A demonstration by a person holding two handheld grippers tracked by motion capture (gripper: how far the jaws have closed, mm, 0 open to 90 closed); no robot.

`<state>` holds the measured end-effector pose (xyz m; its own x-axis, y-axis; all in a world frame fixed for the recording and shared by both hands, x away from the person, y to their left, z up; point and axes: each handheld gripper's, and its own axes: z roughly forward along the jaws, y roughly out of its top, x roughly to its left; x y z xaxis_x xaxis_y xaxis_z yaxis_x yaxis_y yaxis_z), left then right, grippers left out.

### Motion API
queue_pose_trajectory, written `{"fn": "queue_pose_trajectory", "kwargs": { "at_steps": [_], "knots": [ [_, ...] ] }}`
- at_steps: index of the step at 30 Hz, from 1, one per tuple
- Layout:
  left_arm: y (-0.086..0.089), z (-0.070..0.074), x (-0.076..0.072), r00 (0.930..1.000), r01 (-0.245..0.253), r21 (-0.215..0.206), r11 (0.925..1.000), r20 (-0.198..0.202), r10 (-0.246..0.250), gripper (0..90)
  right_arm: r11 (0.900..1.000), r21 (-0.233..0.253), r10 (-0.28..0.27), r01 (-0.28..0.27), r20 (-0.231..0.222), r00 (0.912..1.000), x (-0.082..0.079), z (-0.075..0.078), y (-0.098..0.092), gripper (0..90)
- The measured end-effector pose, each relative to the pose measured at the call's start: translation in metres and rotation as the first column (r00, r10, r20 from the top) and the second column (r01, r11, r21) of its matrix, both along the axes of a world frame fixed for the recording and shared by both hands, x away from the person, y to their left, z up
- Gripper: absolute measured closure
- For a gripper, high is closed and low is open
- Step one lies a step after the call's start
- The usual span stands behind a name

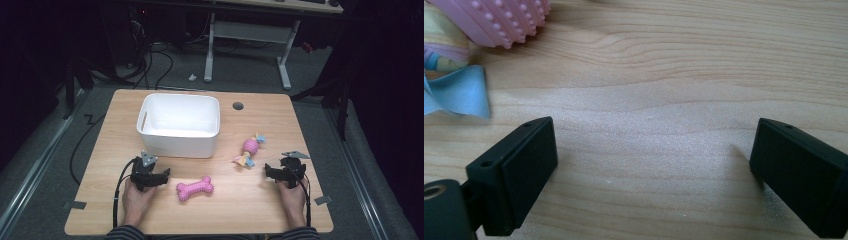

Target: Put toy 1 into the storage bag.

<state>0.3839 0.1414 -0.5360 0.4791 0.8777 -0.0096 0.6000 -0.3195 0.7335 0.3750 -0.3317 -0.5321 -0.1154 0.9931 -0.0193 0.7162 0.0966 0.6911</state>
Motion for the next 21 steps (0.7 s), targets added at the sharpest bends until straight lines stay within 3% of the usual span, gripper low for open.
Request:
{"fn": "queue_pose_trajectory", "kwargs": {
  "at_steps": [21],
  "knots": [
    [-0.0001,0.0001,0.0001,1.0000,0.005,-0.002,1.0000,-0.007,-0.005,19.3,1.000,-0.003,0.024,-0.024,0.023,0.9994,-0.0024,0.0007,0.0012,14.6]
  ]
}}
